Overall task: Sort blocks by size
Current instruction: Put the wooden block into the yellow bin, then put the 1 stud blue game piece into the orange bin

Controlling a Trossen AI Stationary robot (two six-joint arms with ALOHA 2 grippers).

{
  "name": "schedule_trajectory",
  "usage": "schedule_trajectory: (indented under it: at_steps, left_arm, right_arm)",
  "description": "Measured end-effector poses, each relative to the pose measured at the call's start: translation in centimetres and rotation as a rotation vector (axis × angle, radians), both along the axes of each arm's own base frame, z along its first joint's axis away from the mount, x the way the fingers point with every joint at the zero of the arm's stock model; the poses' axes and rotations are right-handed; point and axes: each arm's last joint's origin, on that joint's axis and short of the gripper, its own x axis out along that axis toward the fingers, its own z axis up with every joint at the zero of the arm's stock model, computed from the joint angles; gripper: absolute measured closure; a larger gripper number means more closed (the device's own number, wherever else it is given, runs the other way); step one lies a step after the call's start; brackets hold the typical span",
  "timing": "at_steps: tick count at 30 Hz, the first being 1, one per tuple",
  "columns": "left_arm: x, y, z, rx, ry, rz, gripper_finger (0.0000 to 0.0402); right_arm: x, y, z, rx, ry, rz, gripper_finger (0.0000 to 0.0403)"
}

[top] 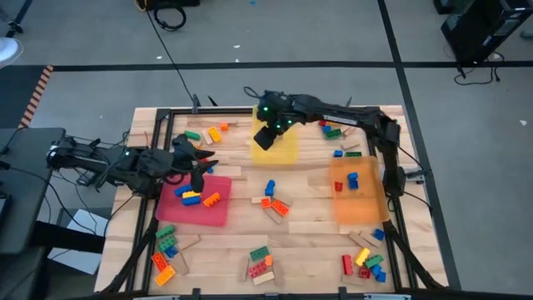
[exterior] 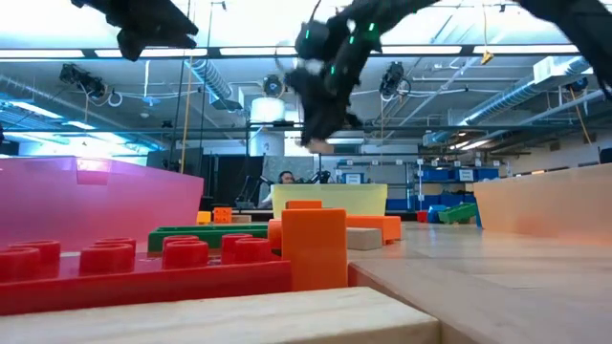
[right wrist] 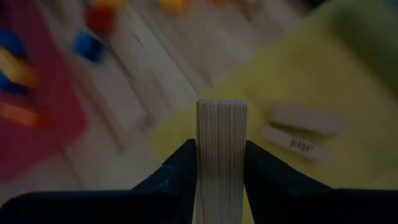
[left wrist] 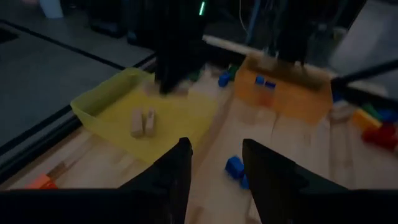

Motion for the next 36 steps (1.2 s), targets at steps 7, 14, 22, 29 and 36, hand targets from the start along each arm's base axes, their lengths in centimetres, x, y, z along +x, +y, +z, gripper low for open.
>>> schedule_trajectory:
  at_steps: [7, 14, 22, 29, 36]
  left_arm:
    - [0.2, 0.0, 0.5, -0.005, -0.055, 0.009, 0.0249]
    - [0.2, 0.0, 0.5, -0.011, -0.063, 0.012, 0.0249]
    - [0.3, 0.0, 0.7, -0.007, -0.084, 0.025, 0.0249]
    - [0.3, 0.0, 0.8, -0.008, -0.096, 0.027, 0.0249]
    - [0.3, 0.0, 0.9, -0.008, -0.098, 0.027, 0.0249]
  right_arm:
    - [0.6, -1.7, -5.8, 0.063, 0.180, 0.050, 0.0290]
    - [0.9, -1.8, -7.8, 0.074, 0.227, 0.081, 0.0230]
    - [0.6, -1.9, -6.7, 0.058, 0.210, 0.091, 0.0204]
    - [-1.5, -2.9, -1.8, 0.013, 0.110, 0.046, 0.0209]
    - [-4.8, -3.7, 3.9, -0.094, 0.022, -0.044, 0.0204]
